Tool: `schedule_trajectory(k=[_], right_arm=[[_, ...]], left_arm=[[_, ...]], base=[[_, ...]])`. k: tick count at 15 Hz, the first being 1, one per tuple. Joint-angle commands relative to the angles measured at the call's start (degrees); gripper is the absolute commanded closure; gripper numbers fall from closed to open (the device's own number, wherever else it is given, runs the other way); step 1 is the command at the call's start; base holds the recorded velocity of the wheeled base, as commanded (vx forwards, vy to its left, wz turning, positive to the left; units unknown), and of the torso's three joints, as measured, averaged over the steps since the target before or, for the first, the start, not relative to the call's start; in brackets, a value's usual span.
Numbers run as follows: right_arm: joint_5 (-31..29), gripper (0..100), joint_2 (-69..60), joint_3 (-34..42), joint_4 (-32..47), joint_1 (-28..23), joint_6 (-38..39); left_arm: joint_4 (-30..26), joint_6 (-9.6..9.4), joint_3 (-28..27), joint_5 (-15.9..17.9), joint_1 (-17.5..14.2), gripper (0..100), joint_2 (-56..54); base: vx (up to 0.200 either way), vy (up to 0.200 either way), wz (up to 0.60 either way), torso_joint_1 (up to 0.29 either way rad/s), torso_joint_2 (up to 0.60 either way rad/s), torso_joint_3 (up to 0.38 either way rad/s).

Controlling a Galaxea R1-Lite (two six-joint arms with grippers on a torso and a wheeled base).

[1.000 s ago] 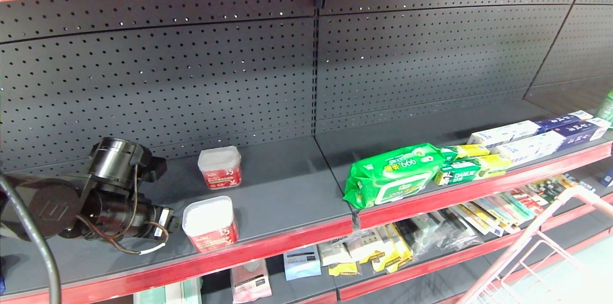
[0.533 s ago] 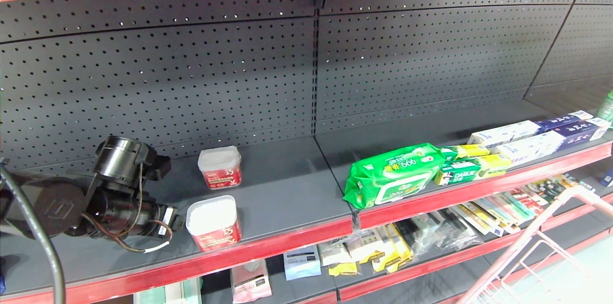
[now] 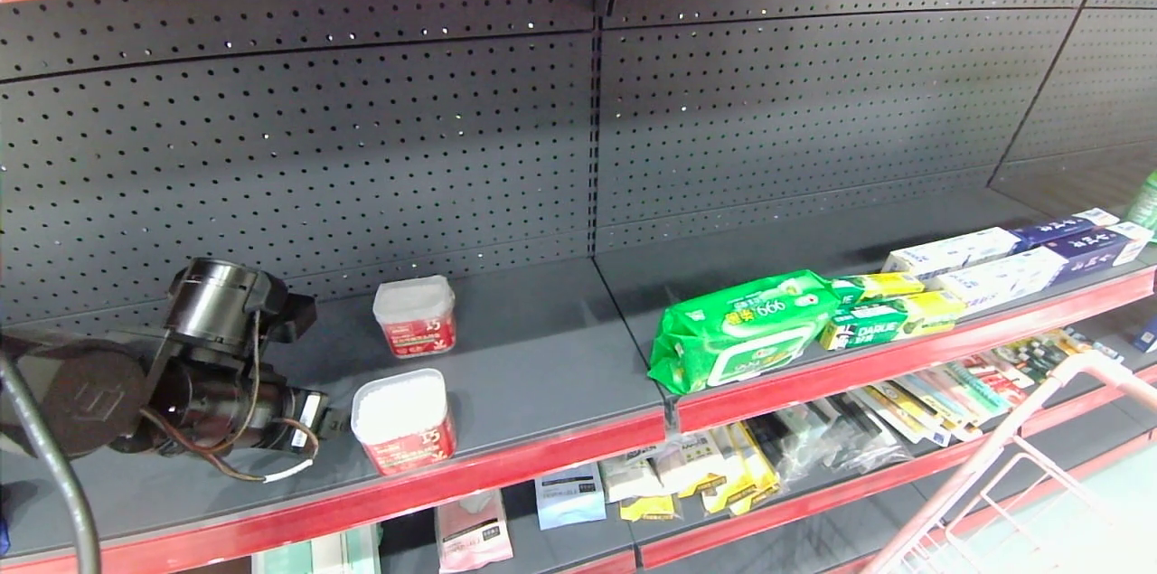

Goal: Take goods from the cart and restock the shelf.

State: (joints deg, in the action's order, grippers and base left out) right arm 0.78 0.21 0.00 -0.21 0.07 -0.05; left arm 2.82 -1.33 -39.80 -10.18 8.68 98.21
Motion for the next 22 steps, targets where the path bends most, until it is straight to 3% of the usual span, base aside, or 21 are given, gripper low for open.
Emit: schedule_trajectory(k=[1,3,4,5,7,10,12,14,18,22], right_arm=[[0.0,0,0.0,0.0,0.0,0.0,0.0],[0.0,0,0.0,0.0,-0.1,0.0,0.0],[0.0,0,0.0,0.0,0.0,0.0,0.0],[0.0,0,0.0,0.0,0.0,0.0,0.0],[0.0,0,0.0,0.0,-0.1,0.0,0.0],[0.0,0,0.0,0.0,0.0,0.0,0.0],[0.0,0,0.1,0.0,0.0,0.0,0.0],[0.0,0,0.1,0.0,0.0,0.0,0.0],[0.0,0,0.0,0.0,0.0,0.0,0.0],[0.0,0,0.0,0.0,0.0,0.0,0.0]], left_arm=[[-1.1,-0.52,3.6,0.4,-0.2,0,-10.7],[-5.9,-0.60,5.3,0.6,-0.9,0,-20.7],[-10.9,-0.60,6.0,1.2,-2.4,0,-28.6],[-16.2,-0.69,7.5,3.8,-5.8,0,-38.5],[-22.5,-0.60,8.8,6.3,-8.5,0,-48.9],[-24.6,-0.69,9.4,12.7,-12.7,0,-55.8],[-24.8,-1.22,10.1,13.6,-12.2,0,-58.8],[-24.7,-3.15,13.2,14.3,-10.6,0,-63.1],[-25.3,-4.03,18.9,14.6,-5.2,0,-75.2],[-25.8,-6.32,20.4,12.8,-5.3,0,-86.3]], base=[[0.000,0.000,0.00,0.000,0.00,0.000],[0.000,0.000,0.00,0.000,0.00,0.000],[0.000,0.000,0.00,0.000,0.00,0.000],[0.000,0.000,0.00,0.000,0.00,0.000],[0.000,0.000,0.00,0.000,0.00,0.000],[0.000,0.000,0.00,0.000,0.00,0.000],[0.000,0.000,0.00,0.000,0.00,0.000],[0.000,0.000,0.00,0.000,0.00,0.000],[0.000,0.000,0.00,0.000,0.00,0.000],[0.000,0.000,0.00,0.000,0.00,0.000]])
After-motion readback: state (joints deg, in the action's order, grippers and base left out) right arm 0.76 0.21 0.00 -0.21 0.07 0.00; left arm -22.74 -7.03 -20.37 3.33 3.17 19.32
